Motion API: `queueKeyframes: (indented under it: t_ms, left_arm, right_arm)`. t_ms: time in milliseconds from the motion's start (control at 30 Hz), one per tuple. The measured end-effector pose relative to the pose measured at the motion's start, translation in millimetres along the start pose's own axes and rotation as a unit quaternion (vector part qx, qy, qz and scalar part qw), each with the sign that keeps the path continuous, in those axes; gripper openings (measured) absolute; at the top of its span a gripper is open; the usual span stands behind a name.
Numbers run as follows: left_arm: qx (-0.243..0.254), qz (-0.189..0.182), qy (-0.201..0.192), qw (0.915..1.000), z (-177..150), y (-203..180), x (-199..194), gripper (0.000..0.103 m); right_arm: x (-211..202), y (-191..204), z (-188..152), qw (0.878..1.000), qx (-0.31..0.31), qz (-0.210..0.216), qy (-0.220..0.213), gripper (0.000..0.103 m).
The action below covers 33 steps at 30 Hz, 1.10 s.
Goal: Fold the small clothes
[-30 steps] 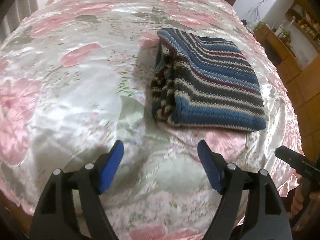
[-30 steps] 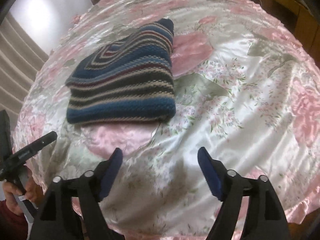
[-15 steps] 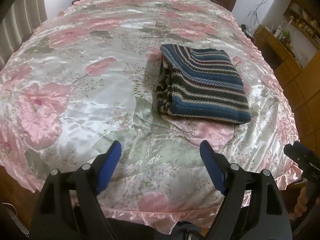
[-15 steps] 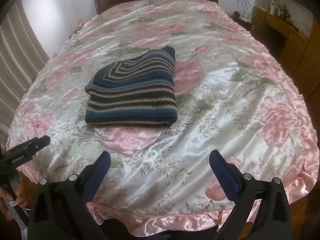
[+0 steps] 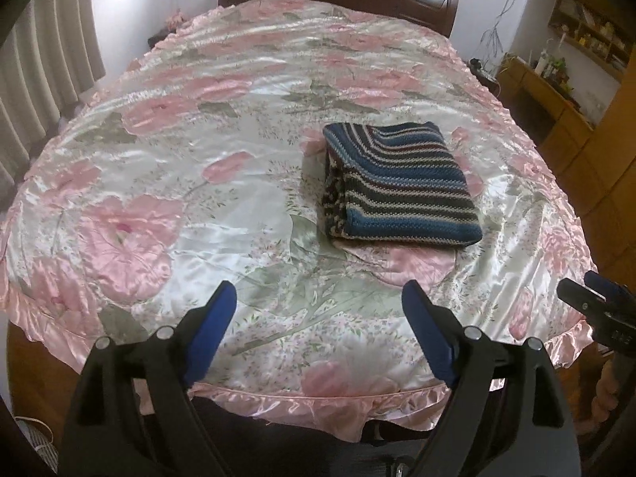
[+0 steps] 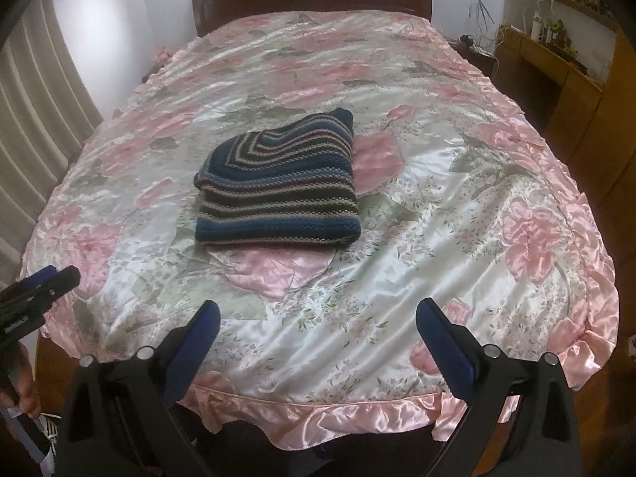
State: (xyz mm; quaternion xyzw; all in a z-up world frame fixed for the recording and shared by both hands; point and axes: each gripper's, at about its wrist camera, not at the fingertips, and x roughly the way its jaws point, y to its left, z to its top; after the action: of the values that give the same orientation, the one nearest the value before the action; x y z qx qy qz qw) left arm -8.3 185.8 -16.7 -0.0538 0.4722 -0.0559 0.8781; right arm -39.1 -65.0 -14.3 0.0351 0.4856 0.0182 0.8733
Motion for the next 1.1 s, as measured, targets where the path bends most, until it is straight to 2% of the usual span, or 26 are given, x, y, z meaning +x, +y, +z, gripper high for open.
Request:
queueKeyframes:
  t_ms: [333,1100]
  left_arm:
    - [0.009,0.005,-0.013,0.9999,-6,-6,-19,0.087]
    - [0.012,0.017,0.009,0.9997,-10,-3,-4,0.087]
  right_arm:
    - [-11,12,-6,1.0,-0.002,0.0,-0.003,0.099]
    - [-2,24,-8,1.0,-0.01,-0.003,0.009,0.099]
